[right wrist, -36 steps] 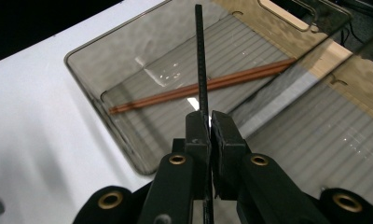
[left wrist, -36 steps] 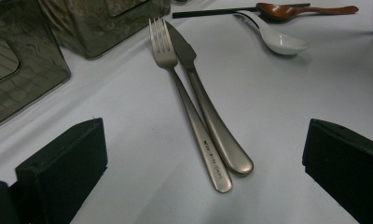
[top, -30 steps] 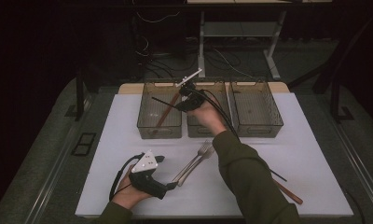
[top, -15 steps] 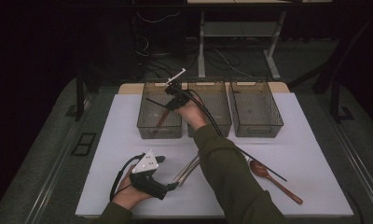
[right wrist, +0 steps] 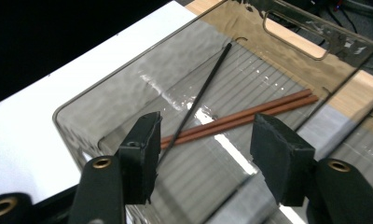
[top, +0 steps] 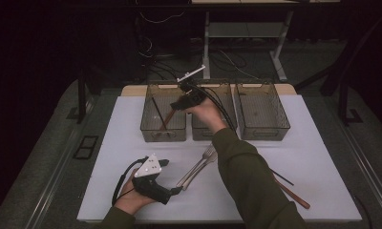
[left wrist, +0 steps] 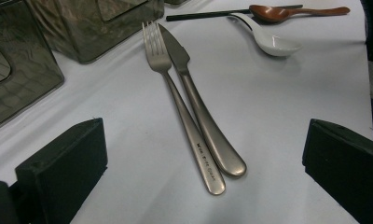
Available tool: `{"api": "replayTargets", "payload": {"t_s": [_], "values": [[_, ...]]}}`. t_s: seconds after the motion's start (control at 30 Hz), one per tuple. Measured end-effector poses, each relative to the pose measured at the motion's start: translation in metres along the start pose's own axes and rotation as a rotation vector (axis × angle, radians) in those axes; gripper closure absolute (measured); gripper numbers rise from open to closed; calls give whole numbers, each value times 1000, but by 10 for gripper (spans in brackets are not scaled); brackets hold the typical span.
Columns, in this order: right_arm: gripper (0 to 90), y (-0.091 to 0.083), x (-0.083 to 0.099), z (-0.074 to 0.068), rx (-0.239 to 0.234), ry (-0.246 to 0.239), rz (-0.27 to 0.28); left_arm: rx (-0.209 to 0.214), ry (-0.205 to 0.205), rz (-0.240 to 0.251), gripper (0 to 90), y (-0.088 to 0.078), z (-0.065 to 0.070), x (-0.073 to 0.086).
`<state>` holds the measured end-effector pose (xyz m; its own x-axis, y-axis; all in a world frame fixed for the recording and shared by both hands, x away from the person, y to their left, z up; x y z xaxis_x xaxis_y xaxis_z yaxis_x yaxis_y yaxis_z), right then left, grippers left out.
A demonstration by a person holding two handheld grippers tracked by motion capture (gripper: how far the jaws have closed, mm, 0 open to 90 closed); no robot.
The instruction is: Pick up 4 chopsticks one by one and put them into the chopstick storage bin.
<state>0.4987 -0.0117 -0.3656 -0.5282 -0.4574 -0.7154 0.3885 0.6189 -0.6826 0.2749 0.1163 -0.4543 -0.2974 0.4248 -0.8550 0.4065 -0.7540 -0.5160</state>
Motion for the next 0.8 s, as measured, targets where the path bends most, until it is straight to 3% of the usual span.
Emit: {"api": "replayTargets", "payload": {"t_s": [0.47,0.8], "values": [[361,-49,23,6,-49,-47,70,2,5,-5,0,-1,-1,1],[351,-80,47,14,-43,-72,81,5,-6,-6,0,-1,-2,1]]}}
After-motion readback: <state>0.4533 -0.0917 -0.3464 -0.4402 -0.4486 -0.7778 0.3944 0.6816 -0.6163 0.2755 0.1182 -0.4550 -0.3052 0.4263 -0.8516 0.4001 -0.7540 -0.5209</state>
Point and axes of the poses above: each handheld gripper's, and its own axes: y roughly forward along the jaws, x roughly out of its underside, z roughly to its right, the point moved 4 cm from there along y, roughly forward along the jaws, and after that the axes turned 1 degree about -x, right-handed, at the moved point
